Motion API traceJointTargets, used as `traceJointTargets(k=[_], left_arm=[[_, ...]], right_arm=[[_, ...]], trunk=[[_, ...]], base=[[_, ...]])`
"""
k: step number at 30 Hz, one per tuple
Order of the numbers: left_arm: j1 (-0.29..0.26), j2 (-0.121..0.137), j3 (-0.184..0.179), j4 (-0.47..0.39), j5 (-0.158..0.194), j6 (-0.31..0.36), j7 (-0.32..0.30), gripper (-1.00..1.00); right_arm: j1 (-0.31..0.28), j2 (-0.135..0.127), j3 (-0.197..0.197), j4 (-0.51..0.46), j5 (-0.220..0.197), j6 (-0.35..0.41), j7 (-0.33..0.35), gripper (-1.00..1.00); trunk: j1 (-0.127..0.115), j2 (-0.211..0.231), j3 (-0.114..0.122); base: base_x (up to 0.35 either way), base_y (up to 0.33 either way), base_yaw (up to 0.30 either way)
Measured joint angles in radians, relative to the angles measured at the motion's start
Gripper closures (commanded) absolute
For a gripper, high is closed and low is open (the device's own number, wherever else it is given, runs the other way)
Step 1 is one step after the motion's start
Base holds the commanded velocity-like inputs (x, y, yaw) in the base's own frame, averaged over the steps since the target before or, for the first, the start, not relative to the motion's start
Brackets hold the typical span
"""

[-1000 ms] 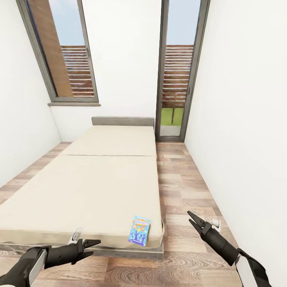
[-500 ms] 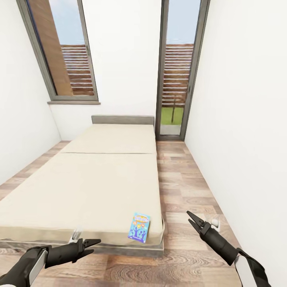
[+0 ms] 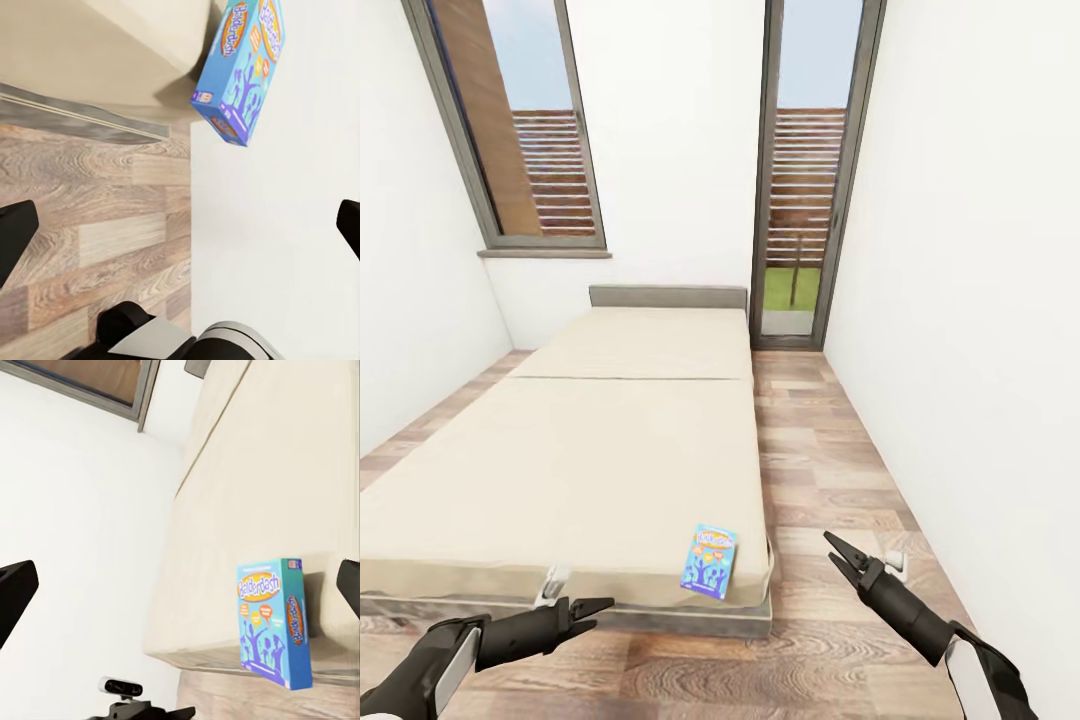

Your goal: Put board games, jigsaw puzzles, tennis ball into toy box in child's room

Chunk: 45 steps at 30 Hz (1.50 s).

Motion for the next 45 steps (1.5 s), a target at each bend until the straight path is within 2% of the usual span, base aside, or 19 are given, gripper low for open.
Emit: traceJointTargets(k=[25,32,39,45], left_arm=[[0.000,-0.001,0.003,0.000,0.002,-0.010,-0.002,-1.00],[0.000,-0.001,0.003,0.000,0.002,-0.010,-0.003,-1.00],[0.001,-0.001,0.003,0.000,0.003,-0.010,-0.002,-1.00],[0.001,0.000,0.003,0.000,0.004,-0.010,-0.004,-1.00]], right_arm=[[0.000,0.010,0.003,0.002,-0.001,-0.010,-0.004,-1.00],[0.000,0.011,0.003,0.000,-0.001,-0.009,-0.004,-1.00],[0.000,0.011,0.005,0.000,-0.001,-0.010,-0.004,-1.00],[0.000,0.010,0.029,0.000,-0.001,-0.010,-0.005,-1.00]], trunk=[[0.096,-0.175,-0.078],[0.123,-0.224,-0.096],[0.123,-0.224,-0.094],[0.123,-0.224,-0.094]], base=[[0.000,0.000,0.000],[0.000,0.000,-0.143],[0.000,0.000,-0.062],[0.000,-0.036,-0.007]])
